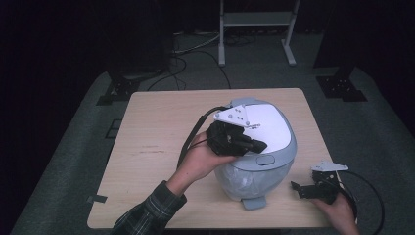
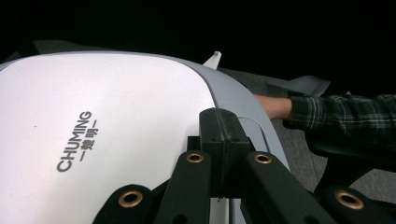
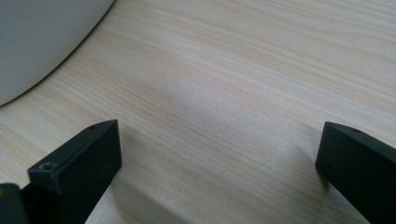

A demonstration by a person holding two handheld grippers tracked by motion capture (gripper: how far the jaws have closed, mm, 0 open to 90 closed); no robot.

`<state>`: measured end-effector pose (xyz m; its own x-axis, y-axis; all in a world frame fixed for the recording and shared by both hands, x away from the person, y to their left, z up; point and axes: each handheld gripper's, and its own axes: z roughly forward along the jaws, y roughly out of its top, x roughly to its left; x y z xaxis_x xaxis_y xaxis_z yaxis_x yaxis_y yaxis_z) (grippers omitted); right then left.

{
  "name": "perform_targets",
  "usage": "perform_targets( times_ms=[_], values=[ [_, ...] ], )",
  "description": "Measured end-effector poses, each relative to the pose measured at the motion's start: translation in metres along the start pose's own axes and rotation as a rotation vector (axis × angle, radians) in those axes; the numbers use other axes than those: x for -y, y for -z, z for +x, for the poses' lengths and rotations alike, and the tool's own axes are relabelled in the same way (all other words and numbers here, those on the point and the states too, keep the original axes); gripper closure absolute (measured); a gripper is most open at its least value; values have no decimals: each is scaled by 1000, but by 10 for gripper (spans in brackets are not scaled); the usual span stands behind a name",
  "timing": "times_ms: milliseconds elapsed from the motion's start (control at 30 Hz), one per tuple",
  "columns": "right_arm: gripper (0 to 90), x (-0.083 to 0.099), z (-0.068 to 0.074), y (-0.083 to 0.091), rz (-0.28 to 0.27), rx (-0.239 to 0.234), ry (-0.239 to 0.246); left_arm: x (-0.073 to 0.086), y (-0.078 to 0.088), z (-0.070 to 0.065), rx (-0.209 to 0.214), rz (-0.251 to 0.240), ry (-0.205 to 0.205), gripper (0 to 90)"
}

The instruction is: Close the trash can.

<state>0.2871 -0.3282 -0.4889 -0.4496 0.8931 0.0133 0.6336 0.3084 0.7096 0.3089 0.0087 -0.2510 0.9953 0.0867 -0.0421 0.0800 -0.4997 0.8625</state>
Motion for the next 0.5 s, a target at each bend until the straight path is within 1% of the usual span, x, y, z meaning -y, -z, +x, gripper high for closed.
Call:
perform_targets(
  times_ms=[33,67,100,167,233,300,333,400,500],
  values=[
    [0,0,0,0,0,0,0,0,0,0,6,-2,-1,900],
    [0,0,0,0,0,0,-1,1,1,2,23,-6,5,894],
    [0,0,0,0,0,0,-1,1,1,3,23,-19,18,853],
    [0,0,0,0,0,0,-1,2,3,4,15,-29,24,764],
    [0,0,0,0,0,0,-1,3,6,6,-8,-42,34,645],
    [0,0,0,0,0,0,-1,5,9,9,-21,-51,44,586],
    [0,0,0,0,0,0,-1,6,10,10,-23,-54,50,535],
    [0,0,0,0,0,-1,0,8,13,11,-46,-54,51,460],
    [0,0,0,0,1,-2,0,11,17,12,-55,-64,63,372]
  ],
)
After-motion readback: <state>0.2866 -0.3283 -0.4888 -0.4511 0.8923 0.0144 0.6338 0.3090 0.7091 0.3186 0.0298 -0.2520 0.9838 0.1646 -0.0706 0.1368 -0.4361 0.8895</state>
